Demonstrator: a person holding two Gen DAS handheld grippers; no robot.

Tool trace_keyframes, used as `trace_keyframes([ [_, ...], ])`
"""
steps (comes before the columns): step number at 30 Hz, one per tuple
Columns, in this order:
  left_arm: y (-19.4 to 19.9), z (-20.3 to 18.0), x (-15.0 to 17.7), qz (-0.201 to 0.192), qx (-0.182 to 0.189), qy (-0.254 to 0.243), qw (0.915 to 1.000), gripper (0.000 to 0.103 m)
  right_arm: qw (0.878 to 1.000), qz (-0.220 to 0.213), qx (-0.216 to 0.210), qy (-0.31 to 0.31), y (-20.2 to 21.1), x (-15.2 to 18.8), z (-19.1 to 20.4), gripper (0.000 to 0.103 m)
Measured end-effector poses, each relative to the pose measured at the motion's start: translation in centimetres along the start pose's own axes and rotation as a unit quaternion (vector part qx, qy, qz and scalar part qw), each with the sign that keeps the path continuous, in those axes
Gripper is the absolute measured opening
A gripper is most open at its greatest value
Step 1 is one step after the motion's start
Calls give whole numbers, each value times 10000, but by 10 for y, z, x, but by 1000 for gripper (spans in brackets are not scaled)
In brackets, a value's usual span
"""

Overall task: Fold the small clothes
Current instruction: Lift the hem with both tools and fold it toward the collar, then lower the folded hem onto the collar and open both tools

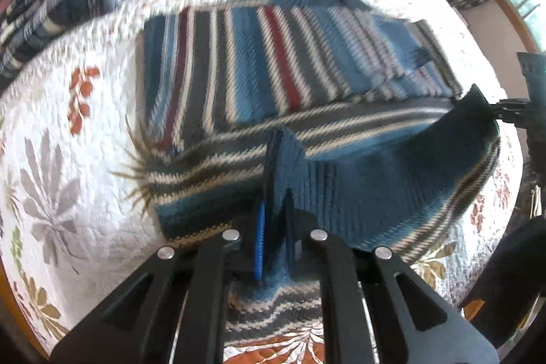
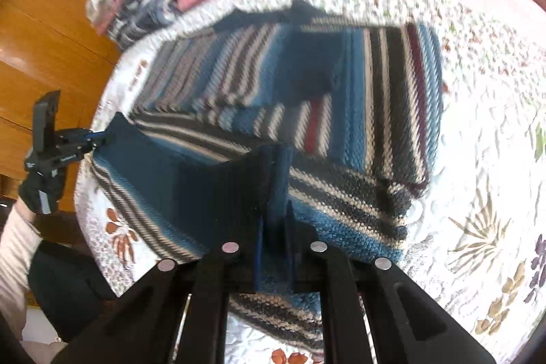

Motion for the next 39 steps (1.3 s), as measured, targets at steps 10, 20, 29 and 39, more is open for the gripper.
trace_keyframes([
  [10,67,-2,-40,-1281,98,537,9903,8,9930,-1069,-358,-352,76,-33,-5,10],
  [20,65,38,-119,-1893,-228,1163,9747,8,9850,-1539,-95,-777,89,-121,-29,10],
  [29,5,68,-174,-1691,-622,1315,9748,8,9863,-1237,437,-1001,34,-191,-65,10],
  [39,-82,98,-160,-987,-929,1617,9775,11,9840,-765,824,-1381,-40,-195,-110,10],
])
Point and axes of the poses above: each gripper's, at about its wrist camera, not at the fingertips, and y roughly against the way its jaws point, z to its left, x to its underside, the point moved 8 cm from there along -y, roughly the way its jaws point, and after that the axes turned 3 degrees about -y, right-handed, at the moved point
